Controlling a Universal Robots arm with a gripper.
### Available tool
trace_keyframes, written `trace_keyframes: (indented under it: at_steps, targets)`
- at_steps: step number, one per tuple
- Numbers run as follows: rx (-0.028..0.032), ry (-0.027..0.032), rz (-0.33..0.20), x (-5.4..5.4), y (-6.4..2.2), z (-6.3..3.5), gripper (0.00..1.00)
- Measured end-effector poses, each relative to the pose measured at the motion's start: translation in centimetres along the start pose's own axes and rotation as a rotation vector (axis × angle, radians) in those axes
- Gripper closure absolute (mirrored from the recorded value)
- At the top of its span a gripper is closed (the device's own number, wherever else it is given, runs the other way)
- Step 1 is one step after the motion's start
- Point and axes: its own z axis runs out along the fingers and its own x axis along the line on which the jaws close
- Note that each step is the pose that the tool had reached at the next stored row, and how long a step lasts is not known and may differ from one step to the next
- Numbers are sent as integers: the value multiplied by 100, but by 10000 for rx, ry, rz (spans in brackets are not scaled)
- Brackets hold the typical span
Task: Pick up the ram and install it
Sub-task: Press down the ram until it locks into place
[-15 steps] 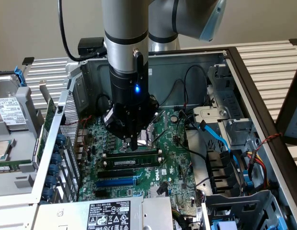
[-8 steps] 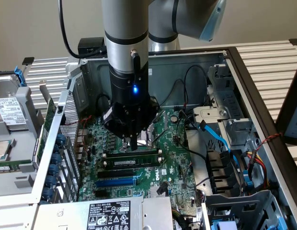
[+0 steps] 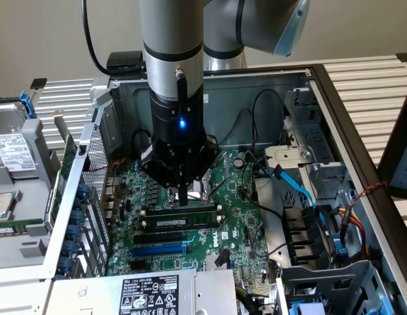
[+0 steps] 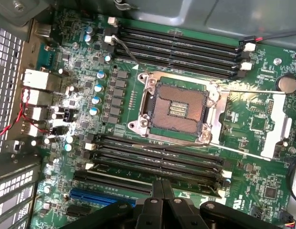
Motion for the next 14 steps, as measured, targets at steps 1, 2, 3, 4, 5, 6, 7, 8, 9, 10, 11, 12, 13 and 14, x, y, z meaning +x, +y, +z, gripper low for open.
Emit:
trace_keyframes:
  at_steps: [1,2,3,4,5,6,7,8,9,10,11,12,13,14]
  targets:
    - [-2,-1,134,0,0,0,90]
    - [-4,-2,245,0,0,0,90]
    - [-5,-3,348,0,0,0,90]
    - [-7,-3,454,0,0,0,90]
    - [-8,-4,590,0,0,0,90]
    - [-10,-5,727,0,0,0,90]
    - [-12,-6,850,0,0,0,90]
    - [-13,-7,925,0,0,0,90]
    - [-15,-8,1001,0,0,0,90]
    - [-16,-9,1063,0,0,0,90]
    - [-17,-9,1099,0,0,0,90]
    - [-17,-9,1103,0,0,0,90]
    - [-17,-9,1103,0,0,0,90]
    - [-17,-9,1103,0,0,0,90]
